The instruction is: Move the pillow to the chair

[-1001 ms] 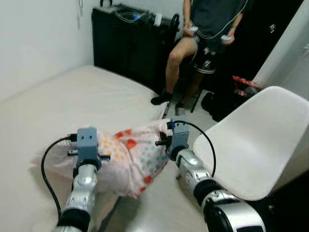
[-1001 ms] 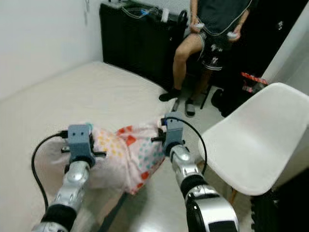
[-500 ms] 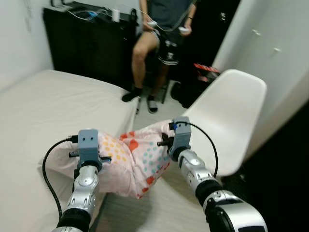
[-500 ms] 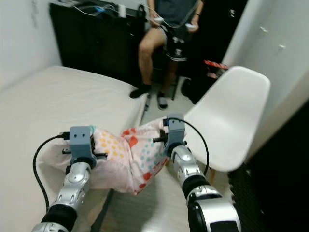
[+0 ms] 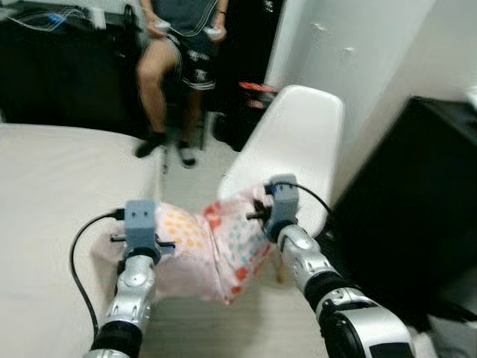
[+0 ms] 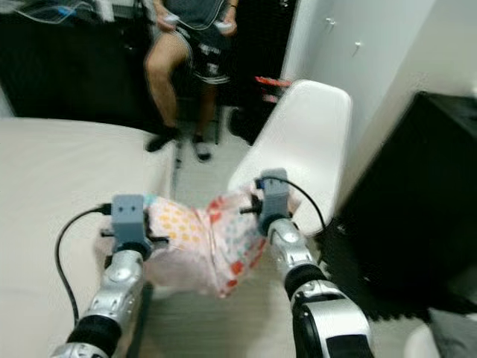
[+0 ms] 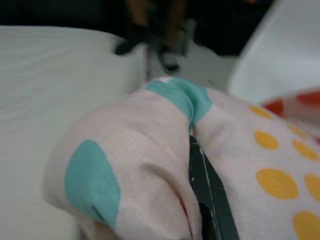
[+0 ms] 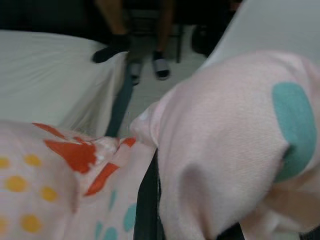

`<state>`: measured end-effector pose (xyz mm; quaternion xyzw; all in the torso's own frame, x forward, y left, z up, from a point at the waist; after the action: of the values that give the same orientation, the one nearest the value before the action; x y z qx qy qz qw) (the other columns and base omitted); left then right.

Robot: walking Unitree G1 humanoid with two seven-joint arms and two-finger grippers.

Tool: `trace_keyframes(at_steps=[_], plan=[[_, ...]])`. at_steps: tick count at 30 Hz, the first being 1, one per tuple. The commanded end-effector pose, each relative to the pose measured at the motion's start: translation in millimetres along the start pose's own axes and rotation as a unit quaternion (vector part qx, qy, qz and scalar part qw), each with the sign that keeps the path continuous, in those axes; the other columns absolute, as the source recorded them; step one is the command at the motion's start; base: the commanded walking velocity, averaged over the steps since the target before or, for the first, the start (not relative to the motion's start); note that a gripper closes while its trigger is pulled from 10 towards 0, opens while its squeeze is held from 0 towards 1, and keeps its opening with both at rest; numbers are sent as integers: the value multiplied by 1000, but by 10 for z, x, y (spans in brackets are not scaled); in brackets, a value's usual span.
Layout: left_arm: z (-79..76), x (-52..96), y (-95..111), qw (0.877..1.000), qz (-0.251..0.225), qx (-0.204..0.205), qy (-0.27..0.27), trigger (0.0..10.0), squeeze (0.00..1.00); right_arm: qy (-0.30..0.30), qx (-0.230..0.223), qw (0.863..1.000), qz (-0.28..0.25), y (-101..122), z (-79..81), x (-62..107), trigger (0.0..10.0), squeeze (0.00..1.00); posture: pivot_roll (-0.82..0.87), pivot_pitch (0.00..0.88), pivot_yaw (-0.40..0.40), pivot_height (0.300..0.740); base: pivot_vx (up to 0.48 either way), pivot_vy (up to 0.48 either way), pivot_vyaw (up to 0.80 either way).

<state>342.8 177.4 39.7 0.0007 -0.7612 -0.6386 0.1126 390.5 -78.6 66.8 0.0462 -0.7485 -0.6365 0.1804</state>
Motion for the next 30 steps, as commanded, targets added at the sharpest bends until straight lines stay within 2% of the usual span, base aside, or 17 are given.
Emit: trace_keyframes(at_steps=[1, 7, 14, 18, 22, 30], plan=[[-132, -26, 67, 999, -9, -25, -33, 10000, 0, -4, -3, 1000, -21, 91, -12, -13, 10000, 0, 60, 0, -83, 740, 0, 0, -800], [-94, -67, 111, 996, -2, -67, -65, 10000, 0, -19, -29, 999, -31, 106, 26, -10, 10000, 0, 68, 0, 8, 740, 0, 0, -800], [-41, -88, 142, 995, 0, -75, -68, 10000, 0, -19, -34, 999, -31, 100, 60, -10, 10000, 0, 72, 0, 30, 740, 0, 0, -800], [-73, -79, 121, 994, 3, -78, -74, 10000, 0, -19, -41, 999, -29, 80, 51, -3, 10000, 0, 81, 0, 36, 740, 0, 0, -800], [-185, -55, 83, 991, 9, -92, -98, 10000, 0, -19, -41, 999, -28, 71, 62, -1, 10000, 0, 80, 0, 66, 740, 0, 0, -800], [-241, -58, 56, 989, 16, -95, -110, 10000, 0, -24, -41, 999, -26, 55, 69, 5, 10000, 0, 70, 0, 75, 740, 0, 0, -800]])
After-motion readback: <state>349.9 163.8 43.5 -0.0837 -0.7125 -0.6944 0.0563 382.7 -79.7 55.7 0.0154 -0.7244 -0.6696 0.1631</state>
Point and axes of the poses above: a point about 5 cm out from each wrist's last joint towards the gripper, its own x axis pointing back from the gripper into the wrist, its own y axis along the axis of the wrist's last joint, z = x × y, the point moved 4 cm from there along -x, pointing out of the wrist towards the gripper, and after that the axes turned 15 degrees about x, right-handed, at the moved point
